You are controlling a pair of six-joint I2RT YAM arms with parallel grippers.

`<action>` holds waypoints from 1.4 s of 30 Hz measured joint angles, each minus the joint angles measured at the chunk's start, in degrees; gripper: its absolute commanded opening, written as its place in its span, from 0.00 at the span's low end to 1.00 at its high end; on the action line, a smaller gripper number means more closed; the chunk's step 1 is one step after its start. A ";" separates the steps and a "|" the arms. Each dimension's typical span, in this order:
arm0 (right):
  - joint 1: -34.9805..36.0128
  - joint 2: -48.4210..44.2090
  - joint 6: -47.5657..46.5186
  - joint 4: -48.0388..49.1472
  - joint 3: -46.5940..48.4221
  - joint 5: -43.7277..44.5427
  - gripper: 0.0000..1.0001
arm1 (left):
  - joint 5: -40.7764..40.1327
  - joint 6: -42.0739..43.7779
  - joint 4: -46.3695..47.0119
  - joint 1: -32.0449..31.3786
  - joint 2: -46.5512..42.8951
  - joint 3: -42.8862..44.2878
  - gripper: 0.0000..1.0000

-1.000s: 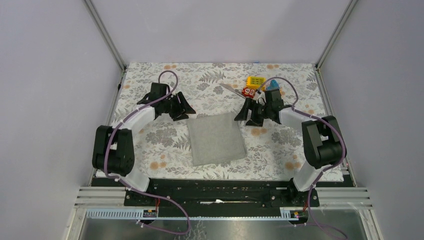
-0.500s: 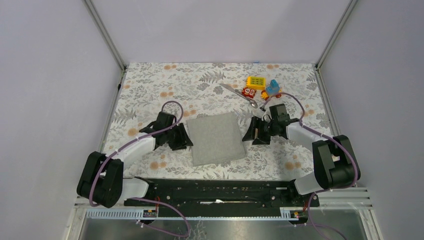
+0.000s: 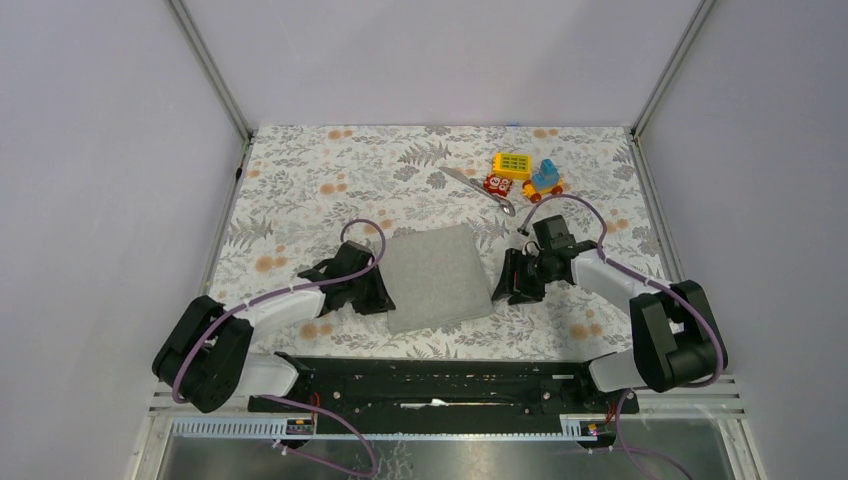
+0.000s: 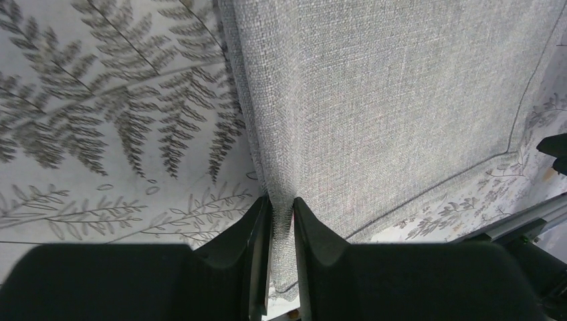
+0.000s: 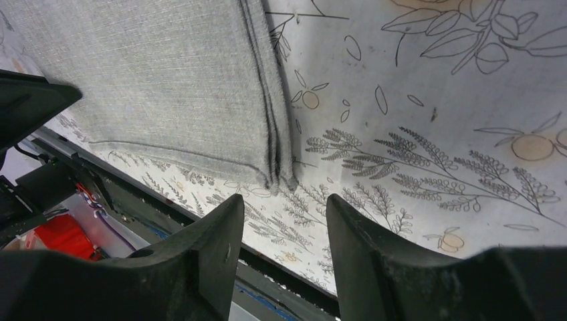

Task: Fold the napkin into a case and place the utensils inside
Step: Pick up the top corner of the square-folded napkin from the center of the board.

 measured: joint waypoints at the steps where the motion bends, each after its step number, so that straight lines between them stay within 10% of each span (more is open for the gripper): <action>1: 0.04 -0.50 0.00 -0.66 0.15 0.17 0.51 | -0.20 -0.72 0.70 -0.59 -0.26 -0.44 0.22; 9: 0.04 -2.69 1.05 -1.75 0.31 -1.16 0.35 | -0.24 -5.57 4.59 -4.98 -0.46 -2.27 0.21; 42: 0.04 1.36 7.50 4.63 -0.79 0.87 0.46 | 0.02 -8.17 7.63 -6.80 -0.55 -3.80 0.18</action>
